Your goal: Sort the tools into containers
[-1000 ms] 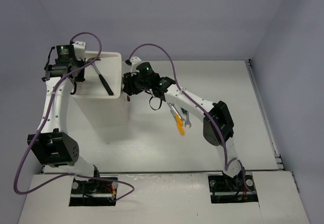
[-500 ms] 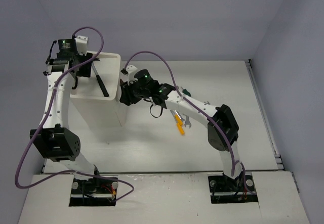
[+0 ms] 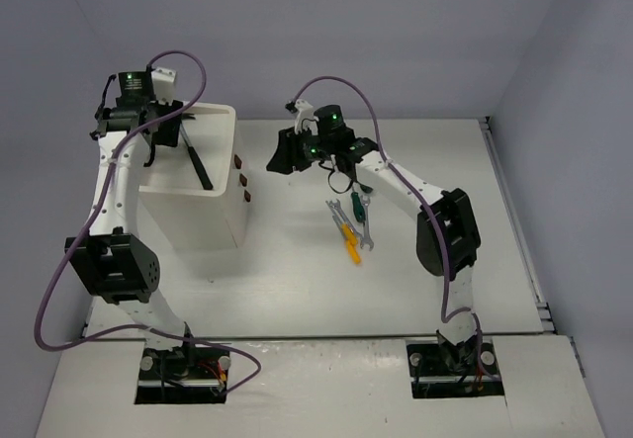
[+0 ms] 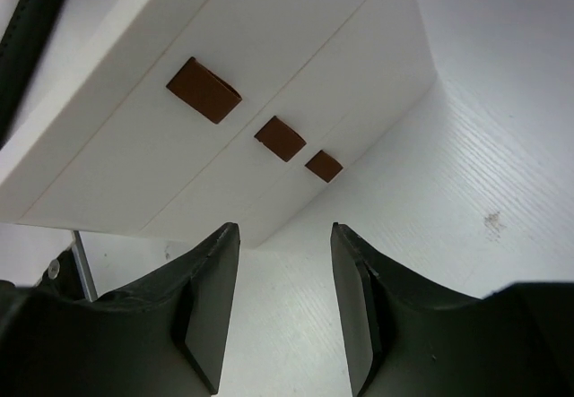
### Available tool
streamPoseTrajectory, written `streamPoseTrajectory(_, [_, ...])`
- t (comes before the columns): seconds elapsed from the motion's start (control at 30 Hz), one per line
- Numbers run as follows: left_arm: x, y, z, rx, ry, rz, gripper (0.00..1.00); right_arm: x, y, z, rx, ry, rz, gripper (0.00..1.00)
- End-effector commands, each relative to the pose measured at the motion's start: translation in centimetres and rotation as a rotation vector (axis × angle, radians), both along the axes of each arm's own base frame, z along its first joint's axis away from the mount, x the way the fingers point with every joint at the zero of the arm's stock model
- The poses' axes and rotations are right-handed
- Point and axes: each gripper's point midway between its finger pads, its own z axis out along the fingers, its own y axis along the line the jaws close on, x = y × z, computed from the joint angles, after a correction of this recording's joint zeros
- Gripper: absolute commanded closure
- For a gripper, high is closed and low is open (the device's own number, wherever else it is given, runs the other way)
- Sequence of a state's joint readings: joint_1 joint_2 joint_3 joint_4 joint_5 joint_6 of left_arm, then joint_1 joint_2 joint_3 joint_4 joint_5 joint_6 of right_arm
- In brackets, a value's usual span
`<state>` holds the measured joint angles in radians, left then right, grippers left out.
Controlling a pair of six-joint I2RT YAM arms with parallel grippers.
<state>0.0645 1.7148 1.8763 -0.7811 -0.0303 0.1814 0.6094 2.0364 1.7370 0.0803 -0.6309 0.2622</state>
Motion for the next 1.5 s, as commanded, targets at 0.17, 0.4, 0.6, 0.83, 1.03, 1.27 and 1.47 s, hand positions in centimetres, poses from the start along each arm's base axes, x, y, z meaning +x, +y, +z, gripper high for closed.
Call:
streamPoseTrajectory(0.17, [1.1,0.4,1.3,0.009,-0.049,-0.029,0.71,0.0,4.0,-0.7,0.127,-0.011,0.217,0.55])
streamPoseTrajectory(0.4, [1.0,-0.8,0.9,-0.034,-0.045,-0.078,1.0,0.0,5.6,-1.8,0.163,-0.013,0.319,0.49])
streamPoseTrajectory(0.6, [0.9,-1.4,1.1,-0.065,-0.055,-0.089,1.0,0.7,6.8,-2.2,0.187,-0.031,0.35,0.43])
streamPoseTrajectory(0.83, [0.9,-1.6,0.9,-0.085,-0.054,-0.083,1.0,0.3,8.7,-2.0,0.233,-0.045,0.41,0.4])
streamPoseTrajectory(1.03, [1.0,-1.7,1.1,-0.097,-0.058,-0.085,1.0,-0.1,9.6,-2.8,0.246,-0.037,0.436,0.39])
streamPoseTrajectory(1.27, [1.0,-2.1,0.7,-0.112,-0.052,-0.095,1.0,-0.5,10.4,-2.2,0.263,-0.074,0.454,0.48])
streamPoseTrajectory(1.47, [1.0,-2.2,0.6,-0.113,-0.047,-0.104,1.0,-0.4,10.4,-0.5,0.281,-0.121,0.455,0.61])
